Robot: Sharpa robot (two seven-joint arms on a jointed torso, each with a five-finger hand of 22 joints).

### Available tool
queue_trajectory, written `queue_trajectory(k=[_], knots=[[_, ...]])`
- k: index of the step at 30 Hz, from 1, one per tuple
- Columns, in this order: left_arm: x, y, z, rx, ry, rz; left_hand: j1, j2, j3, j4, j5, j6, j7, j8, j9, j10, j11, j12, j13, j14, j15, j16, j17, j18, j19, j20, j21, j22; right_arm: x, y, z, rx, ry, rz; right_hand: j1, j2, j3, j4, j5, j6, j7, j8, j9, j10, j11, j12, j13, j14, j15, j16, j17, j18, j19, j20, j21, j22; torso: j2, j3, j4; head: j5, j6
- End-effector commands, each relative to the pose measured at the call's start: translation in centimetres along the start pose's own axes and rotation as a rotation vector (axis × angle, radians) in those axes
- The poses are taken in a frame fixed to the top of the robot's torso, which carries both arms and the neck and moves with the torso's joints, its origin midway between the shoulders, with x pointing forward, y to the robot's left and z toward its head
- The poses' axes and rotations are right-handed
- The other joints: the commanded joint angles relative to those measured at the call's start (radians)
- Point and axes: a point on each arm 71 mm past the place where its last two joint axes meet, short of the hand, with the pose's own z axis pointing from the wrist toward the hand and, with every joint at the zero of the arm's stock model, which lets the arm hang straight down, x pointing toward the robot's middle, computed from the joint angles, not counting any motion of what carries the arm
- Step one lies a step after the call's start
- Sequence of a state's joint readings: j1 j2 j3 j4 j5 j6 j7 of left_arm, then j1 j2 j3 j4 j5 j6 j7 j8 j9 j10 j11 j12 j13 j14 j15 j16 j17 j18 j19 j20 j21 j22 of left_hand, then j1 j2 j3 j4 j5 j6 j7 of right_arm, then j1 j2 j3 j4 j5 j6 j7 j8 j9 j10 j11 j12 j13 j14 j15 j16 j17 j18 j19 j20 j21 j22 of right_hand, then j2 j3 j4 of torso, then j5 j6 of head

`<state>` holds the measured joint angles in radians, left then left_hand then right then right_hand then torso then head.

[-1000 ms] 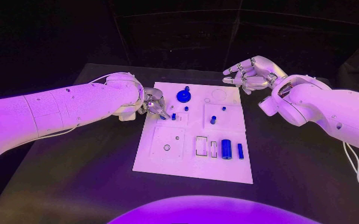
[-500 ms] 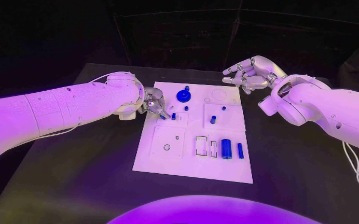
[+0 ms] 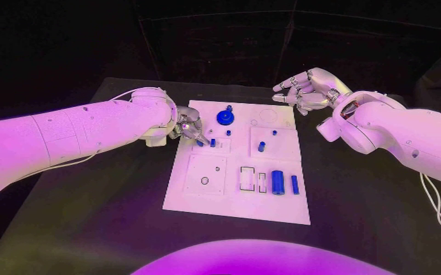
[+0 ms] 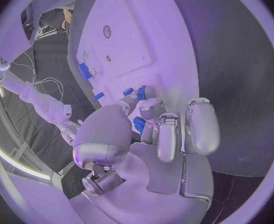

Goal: Assemble the parts on the task board

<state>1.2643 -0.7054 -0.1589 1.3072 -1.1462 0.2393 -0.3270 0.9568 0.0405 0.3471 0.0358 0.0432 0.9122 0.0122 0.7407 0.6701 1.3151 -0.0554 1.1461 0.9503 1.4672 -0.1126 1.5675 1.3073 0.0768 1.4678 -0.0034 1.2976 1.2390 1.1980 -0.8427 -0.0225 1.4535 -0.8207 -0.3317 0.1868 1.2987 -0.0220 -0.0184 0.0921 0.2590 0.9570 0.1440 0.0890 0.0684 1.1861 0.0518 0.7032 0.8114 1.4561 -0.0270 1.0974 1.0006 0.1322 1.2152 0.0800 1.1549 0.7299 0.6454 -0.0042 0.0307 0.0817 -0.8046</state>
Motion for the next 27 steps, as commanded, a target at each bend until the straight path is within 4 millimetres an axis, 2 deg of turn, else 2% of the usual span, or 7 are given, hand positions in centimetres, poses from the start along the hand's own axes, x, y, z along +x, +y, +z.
queue_trajectory(k=[1, 5, 9, 13, 27], knots=[[0.37, 0.01, 0.09, -0.011, 0.032, 0.017, -0.015, -0.001, -0.008, 0.002, 0.003, -0.002, 0.001, -0.006, 0.001, 0.002, 0.000, -0.002, 0.002, 0.104, -0.002, 0.003, 0.263, -0.007, 0.017, -0.005, 0.005, 0.001, -0.03, 0.16, 0.04, -0.009, 0.001, 0.003, -0.004, 0.007, -0.006, 0.002, 0.004, -0.005, -0.001, -0.002, -0.001, -0.006, 0.001, -0.005, -0.002, 0.005, 0.002, -0.005, 0.000, 0.016, -0.006, 0.002, -0.007, -0.001, 0.000, -0.0003, -0.0002, 0.000, 0.001], [0.34, -0.04, 0.11, -0.009, 0.027, 0.015, -0.026, 0.003, -0.019, 0.011, 0.003, 0.001, 0.000, -0.005, 0.003, 0.004, -0.001, 0.001, 0.006, 0.104, -0.003, 0.003, 0.263, -0.008, 0.018, -0.005, 0.008, 0.004, -0.03, 0.17, 0.04, -0.009, 0.001, 0.003, -0.004, 0.007, -0.006, 0.003, 0.005, -0.005, -0.001, -0.002, -0.001, -0.006, 0.001, -0.006, -0.002, 0.005, 0.002, -0.005, 0.001, 0.016, -0.006, 0.002, -0.007, -0.001, 0.000, -0.0004, 0.0009, -0.001, 0.002], [0.29, -0.10, 0.14, -0.008, 0.020, 0.013, -0.053, 0.025, -0.028, 0.037, 0.003, 0.005, -0.001, -0.006, 0.004, 0.008, -0.002, 0.005, 0.011, 0.104, -0.003, 0.003, 0.263, -0.009, 0.019, -0.005, 0.011, 0.009, -0.02, 0.17, 0.05, -0.009, 0.001, 0.003, -0.004, 0.007, -0.007, 0.003, 0.005, -0.005, -0.001, -0.002, -0.001, -0.006, 0.001, -0.005, -0.002, 0.005, 0.002, -0.006, 0.000, 0.016, -0.006, 0.002, -0.007, -0.001, 0.000, -0.0004, 0.0007, -0.001, 0.002], [0.27, -0.15, 0.15, -0.007, 0.016, 0.012, -0.069, 0.030, -0.036, 0.049, 0.004, 0.007, -0.002, -0.006, 0.006, 0.010, -0.003, 0.007, 0.014, 0.104, -0.004, 0.003, 0.263, -0.009, 0.021, -0.006, 0.014, 0.013, -0.02, 0.18, 0.05, -0.010, 0.001, 0.003, -0.005, 0.008, -0.007, 0.004, 0.005, -0.006, -0.001, -0.002, -0.001, -0.007, 0.001, -0.006, -0.002, 0.005, 0.002, -0.006, 0.000, 0.016, -0.006, 0.002, -0.007, -0.001, 0.000, -0.0006, 0.0001, -0.001, 0.002], [0.30, -0.16, 0.13, -0.006, 0.019, 0.013, -0.080, 0.031, -0.042, 0.056, 0.004, 0.008, -0.003, -0.005, 0.007, 0.012, -0.003, 0.009, 0.016, 0.104, -0.004, 0.003, 0.263, -0.010, 0.022, -0.006, 0.016, 0.017, -0.04, 0.16, 0.04, -0.009, 0.001, 0.003, -0.005, 0.008, -0.007, 0.004, 0.005, -0.006, -0.001, -0.002, -0.001, -0.007, 0.001, -0.006, -0.002, 0.005, 0.002, -0.006, 0.000, 0.016, -0.006, 0.002, -0.007, -0.001, 0.000, -0.0006, 0.0007, -0.002, 0.000]])
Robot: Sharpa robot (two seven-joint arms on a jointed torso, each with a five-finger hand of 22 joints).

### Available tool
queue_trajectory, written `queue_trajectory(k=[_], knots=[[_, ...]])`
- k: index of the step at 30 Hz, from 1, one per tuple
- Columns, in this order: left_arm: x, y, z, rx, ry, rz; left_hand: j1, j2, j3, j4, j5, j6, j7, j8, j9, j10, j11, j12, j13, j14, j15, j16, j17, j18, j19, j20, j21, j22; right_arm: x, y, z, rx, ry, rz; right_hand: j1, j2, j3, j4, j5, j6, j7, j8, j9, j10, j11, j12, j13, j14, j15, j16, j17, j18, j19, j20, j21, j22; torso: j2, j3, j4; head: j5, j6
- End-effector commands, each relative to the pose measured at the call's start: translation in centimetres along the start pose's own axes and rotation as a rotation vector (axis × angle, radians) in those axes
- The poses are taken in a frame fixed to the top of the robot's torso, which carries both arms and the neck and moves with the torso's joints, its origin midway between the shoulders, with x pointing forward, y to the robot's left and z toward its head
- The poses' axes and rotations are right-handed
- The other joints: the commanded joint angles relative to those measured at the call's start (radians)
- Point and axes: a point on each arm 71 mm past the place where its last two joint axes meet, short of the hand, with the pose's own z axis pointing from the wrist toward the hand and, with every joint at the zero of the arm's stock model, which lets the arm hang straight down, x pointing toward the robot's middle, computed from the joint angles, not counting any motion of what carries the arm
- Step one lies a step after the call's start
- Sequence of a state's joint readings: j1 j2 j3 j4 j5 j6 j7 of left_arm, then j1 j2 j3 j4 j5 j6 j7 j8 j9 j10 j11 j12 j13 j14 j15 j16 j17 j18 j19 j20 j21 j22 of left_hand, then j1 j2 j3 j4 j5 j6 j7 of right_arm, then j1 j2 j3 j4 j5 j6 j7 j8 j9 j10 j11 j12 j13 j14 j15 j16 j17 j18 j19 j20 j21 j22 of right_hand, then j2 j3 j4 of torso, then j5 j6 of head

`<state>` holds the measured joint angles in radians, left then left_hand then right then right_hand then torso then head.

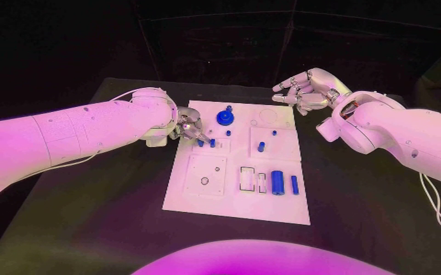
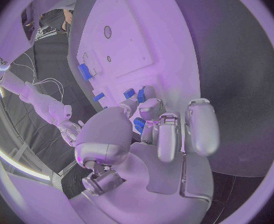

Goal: Assemble the parts on the task board

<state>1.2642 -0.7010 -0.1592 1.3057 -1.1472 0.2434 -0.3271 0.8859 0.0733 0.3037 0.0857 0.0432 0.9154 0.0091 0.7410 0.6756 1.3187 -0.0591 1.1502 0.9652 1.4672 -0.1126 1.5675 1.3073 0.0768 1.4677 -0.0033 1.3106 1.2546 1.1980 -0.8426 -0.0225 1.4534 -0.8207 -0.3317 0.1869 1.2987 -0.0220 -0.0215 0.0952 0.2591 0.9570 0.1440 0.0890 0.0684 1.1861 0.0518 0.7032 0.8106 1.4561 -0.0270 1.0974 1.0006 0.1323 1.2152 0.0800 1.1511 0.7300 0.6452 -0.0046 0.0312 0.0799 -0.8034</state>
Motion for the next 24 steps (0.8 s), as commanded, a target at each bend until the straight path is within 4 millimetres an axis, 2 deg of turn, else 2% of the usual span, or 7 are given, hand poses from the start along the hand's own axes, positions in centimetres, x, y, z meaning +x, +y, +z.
queue_trajectory(k=[1, 24], knots=[[0.27, 0.01, 0.04, -0.007, 0.015, 0.009, -0.009, -0.002, 0.002, 0.006, 0.004, 0.005, 0.000, -0.005, 0.002, 0.008, 0.000, 0.005, 0.001, 0.104, -0.004, 0.003, 0.263, -0.010, 0.022, -0.006, 0.003, 0.001, -0.04, 0.15, 0.04, -0.009, 0.001, 0.003, -0.005, 0.008, -0.004, 0.001, 0.005, -0.006, -0.001, -0.002, -0.001, -0.007, 0.001, -0.006, -0.001, 0.005, 0.002, -0.006, 0.000, 0.016, -0.006, 0.002, -0.003, -0.002, 0.000, -0.0002, 0.0006, 0.000, 0.000], [0.47, 0.20, -0.29, -0.005, 0.026, 0.012, -0.010, -0.003, 0.001, 0.006, 0.004, 0.006, -0.001, -0.005, 0.002, 0.009, 0.000, 0.006, 0.002, 0.104, -0.004, 0.003, 0.263, -0.011, 0.024, -0.006, 0.008, 0.007, -0.04, 0.12, 0.08, -0.008, 0.001, 0.003, -0.005, 0.008, -0.004, 0.001, 0.005, -0.006, -0.001, -0.002, -0.001, -0.007, 0.001, -0.006, -0.001, 0.005, 0.002, -0.006, 0.000, 0.016, -0.006, 0.002, -0.003, -0.002, 0.001, -0.0002, 0.0002, 0.003, -0.003]])
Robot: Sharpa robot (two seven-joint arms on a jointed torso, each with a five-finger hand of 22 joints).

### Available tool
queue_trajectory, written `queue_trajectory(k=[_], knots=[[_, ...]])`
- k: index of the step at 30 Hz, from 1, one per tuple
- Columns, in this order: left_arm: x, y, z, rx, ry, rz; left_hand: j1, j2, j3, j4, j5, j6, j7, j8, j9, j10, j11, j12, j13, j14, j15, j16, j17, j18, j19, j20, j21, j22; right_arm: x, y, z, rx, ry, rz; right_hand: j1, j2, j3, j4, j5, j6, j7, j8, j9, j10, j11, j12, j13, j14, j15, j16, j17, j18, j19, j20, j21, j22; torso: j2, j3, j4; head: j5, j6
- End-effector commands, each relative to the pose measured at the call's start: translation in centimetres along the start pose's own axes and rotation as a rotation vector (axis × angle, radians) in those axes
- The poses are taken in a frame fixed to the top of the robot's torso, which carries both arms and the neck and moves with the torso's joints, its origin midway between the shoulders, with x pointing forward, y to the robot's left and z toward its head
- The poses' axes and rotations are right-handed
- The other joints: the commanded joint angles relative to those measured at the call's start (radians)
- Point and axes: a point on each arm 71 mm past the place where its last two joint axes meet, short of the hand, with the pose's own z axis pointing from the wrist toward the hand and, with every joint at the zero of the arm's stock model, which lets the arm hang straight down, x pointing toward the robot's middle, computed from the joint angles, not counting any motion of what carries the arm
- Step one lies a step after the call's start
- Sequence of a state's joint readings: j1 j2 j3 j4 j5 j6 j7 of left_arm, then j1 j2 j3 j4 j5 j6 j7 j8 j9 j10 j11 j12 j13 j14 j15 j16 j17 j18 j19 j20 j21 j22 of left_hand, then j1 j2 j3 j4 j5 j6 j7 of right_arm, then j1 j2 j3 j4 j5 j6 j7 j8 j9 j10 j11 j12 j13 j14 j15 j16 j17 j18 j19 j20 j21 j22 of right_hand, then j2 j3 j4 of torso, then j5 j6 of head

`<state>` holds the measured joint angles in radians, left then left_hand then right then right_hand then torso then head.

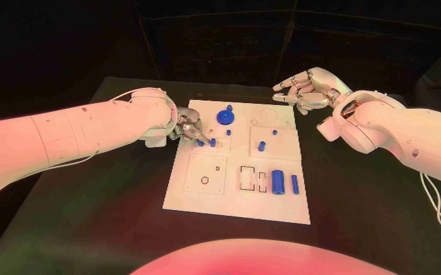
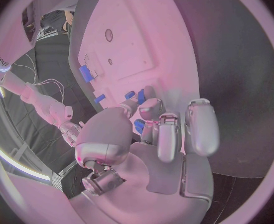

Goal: Assemble the parts on the task board

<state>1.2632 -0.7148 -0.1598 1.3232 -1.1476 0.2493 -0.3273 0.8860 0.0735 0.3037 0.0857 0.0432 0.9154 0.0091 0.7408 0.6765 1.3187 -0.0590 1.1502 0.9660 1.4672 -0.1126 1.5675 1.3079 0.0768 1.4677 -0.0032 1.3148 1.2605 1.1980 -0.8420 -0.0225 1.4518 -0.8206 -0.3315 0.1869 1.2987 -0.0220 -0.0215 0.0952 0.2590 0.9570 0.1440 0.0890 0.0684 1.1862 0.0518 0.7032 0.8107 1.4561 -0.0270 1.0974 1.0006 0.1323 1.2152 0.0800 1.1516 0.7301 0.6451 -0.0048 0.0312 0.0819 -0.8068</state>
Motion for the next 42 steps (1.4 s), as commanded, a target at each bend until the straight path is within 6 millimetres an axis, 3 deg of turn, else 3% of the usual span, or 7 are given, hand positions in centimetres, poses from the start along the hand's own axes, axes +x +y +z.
queue_trajectory(k=[1, 31, 42], knots=[[0.18, 0.08, -0.02, -0.008, 0.017, 0.010, -0.010, -0.003, 0.001, 0.006, 0.004, 0.006, -0.001, -0.004, 0.001, 0.009, 0.000, 0.006, 0.001, 0.104, -0.004, 0.003, 0.263, -0.011, 0.024, -0.006, 0.004, 0.001, -0.02, 0.15, 0.06, -0.009, 0.002, 0.003, -0.005, 0.007, -0.004, 0.001, 0.005, -0.006, -0.001, -0.002, -0.001, -0.007, 0.001, -0.006, -0.001, 0.005, 0.002, -0.006, 0.000, 0.016, -0.006, 0.002, -0.004, -0.002, 0.001, -0.0004, 0.0004, 0.001, 0.001], [-0.14, 0.30, -0.09, -0.014, -0.021, -0.004, 0.004, 0.007, 0.026, -0.012, 0.004, 0.003, -0.004, -0.004, 0.005, 0.009, -0.003, 0.003, -0.003, 0.104, -0.007, 0.003, 0.263, -0.010, 0.023, -0.008, 0.001, -0.001, 0.05, 0.21, 0.12, -0.010, 0.001, 0.004, -0.008, 0.009, -0.007, 0.004, 0.006, -0.006, -0.001, -0.002, -0.001, -0.007, 0.002, -0.005, -0.001, 0.006, 0.002, -0.006, 0.002, 0.016, -0.006, 0.002, -0.005, -0.003, 0.000, 0.0000, 0.0003, -0.001, 0.001], [-0.27, 0.38, -0.15, -0.014, -0.041, -0.012, 0.027, 0.006, 0.074, -0.050, 0.004, -0.004, -0.006, -0.006, 0.010, 0.008, -0.005, 0.002, -0.003, 0.104, -0.008, 0.003, 0.263, -0.010, 0.023, -0.009, 0.000, -0.001, 0.07, 0.22, 0.16, -0.011, 0.002, 0.004, -0.008, 0.009, -0.007, 0.004, 0.006, -0.006, -0.001, -0.002, -0.001, -0.007, 0.002, -0.005, -0.001, 0.006, 0.002, -0.006, 0.002, 0.016, -0.006, 0.002, -0.005, -0.003, 0.000, -0.0003, -0.0007, 0.001, 0.002]])
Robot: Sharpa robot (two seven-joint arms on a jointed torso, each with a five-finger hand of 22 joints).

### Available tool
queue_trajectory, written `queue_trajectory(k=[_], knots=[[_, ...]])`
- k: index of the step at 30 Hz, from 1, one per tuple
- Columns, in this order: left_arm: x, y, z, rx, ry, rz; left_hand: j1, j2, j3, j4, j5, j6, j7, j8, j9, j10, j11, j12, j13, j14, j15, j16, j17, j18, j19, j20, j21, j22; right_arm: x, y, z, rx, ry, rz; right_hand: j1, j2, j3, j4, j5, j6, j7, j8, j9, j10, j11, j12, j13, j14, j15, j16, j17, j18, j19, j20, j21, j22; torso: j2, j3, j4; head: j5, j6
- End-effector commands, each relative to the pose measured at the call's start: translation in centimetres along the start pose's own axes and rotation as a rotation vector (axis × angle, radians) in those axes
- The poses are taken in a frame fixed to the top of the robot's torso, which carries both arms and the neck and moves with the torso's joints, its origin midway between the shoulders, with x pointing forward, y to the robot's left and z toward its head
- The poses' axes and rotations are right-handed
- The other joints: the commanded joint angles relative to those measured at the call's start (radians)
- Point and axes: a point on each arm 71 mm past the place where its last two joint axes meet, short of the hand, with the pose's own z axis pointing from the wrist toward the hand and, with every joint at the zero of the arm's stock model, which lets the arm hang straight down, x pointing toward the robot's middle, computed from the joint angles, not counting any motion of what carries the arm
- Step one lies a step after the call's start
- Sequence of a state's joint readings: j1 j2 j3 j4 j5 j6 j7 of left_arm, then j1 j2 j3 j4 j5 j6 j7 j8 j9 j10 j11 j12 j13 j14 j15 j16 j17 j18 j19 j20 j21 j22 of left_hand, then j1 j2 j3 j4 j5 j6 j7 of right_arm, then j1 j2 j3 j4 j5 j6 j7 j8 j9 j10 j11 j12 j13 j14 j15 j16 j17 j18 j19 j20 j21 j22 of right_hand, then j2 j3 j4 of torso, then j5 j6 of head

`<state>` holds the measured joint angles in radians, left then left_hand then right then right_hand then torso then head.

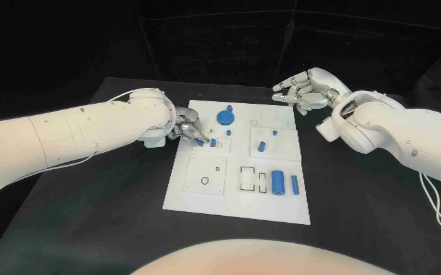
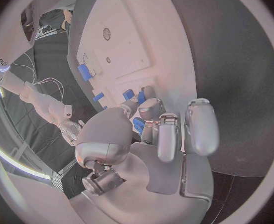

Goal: Assemble the parts on the task board

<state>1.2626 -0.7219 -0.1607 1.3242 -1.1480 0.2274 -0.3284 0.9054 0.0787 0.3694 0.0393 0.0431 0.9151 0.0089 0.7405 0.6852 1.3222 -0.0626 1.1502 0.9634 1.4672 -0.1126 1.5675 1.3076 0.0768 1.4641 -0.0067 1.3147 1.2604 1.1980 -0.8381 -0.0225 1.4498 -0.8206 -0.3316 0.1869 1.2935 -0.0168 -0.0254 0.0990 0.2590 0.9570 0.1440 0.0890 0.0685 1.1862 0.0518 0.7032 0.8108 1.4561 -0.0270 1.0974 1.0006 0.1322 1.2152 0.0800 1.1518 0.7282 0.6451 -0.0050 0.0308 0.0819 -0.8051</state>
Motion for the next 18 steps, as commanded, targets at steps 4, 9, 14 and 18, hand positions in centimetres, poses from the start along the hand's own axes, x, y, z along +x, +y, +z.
queue_trajectory(k=[4, 9, 14, 18], knots=[[-0.19, 0.05, -0.06, -0.008, -0.025, -0.004, 0.010, 0.004, 0.019, -0.008, 0.005, -0.004, -0.005, -0.006, 0.002, 0.004, -0.001, 0.001, -0.002, 0.104, -0.008, 0.003, 0.263, -0.010, 0.026, -0.006, -0.001, -0.001, -0.01, 0.17, 0.07, -0.010, 0.001, 0.003, -0.002, 0.004, -0.003, 0.000, 0.006, -0.006, -0.001, -0.002, -0.001, -0.007, 0.002, -0.005, -0.001, 0.006, 0.002, -0.006, 0.002, 0.016, -0.006, 0.002, -0.006, -0.001, 0.000, -0.0002, -0.0001, 0.000, 0.000], [-0.14, 0.12, -0.09, -0.009, -0.018, -0.002, 0.008, -0.001, 0.022, -0.010, 0.004, -0.005, -0.004, -0.007, 0.002, 0.003, -0.001, 0.000, -0.002, 0.104, -0.008, 0.003, 0.263, -0.010, 0.026, -0.006, -0.001, -0.001, -0.01, 0.16, 0.08, -0.010, 0.002, 0.003, -0.002, 0.004, -0.003, 0.000, 0.006, -0.006, -0.001, -0.002, -0.001, -0.007, 0.002, -0.005, -0.001, 0.006, 0.002, -0.006, 0.002, 0.016, -0.006, 0.002, -0.006, -0.001, 0.000, 0.0002, 0.0006, 0.000, -0.002], [-0.01, 0.15, -0.10, -0.011, 0.000, 0.004, -0.005, -0.015, 0.021, -0.010, 0.004, -0.004, -0.003, -0.007, 0.003, 0.003, 0.001, -0.001, -0.004, 0.104, -0.007, 0.003, 0.263, -0.010, 0.026, -0.006, -0.002, -0.001, 0.00, 0.15, 0.09, -0.009, 0.003, 0.003, -0.002, 0.004, -0.003, 0.000, 0.006, -0.006, -0.001, -0.002, -0.001, -0.007, 0.002, -0.005, -0.001, 0.006, 0.002, -0.006, 0.002, 0.016, -0.006, 0.002, -0.006, -0.001, 0.000, 0.0001, 0.0005, 0.001, -0.003], [0.10, 0.13, -0.09, -0.012, 0.016, 0.009, -0.018, -0.024, 0.019, -0.007, 0.004, -0.003, -0.001, -0.007, 0.004, 0.002, 0.002, -0.002, -0.006, 0.104, -0.006, 0.003, 0.263, -0.010, 0.026, -0.005, -0.003, -0.001, 0.01, 0.15, 0.10, -0.009, 0.003, 0.003, -0.002, 0.004, -0.003, 0.000, 0.006, -0.006, -0.001, -0.002, -0.001, -0.007, 0.002, -0.005, -0.001, 0.006, 0.002, -0.006, 0.002, 0.016, -0.006, 0.002, -0.006, -0.001, 0.000, -0.0001, 0.0001, 0.001, -0.003]])
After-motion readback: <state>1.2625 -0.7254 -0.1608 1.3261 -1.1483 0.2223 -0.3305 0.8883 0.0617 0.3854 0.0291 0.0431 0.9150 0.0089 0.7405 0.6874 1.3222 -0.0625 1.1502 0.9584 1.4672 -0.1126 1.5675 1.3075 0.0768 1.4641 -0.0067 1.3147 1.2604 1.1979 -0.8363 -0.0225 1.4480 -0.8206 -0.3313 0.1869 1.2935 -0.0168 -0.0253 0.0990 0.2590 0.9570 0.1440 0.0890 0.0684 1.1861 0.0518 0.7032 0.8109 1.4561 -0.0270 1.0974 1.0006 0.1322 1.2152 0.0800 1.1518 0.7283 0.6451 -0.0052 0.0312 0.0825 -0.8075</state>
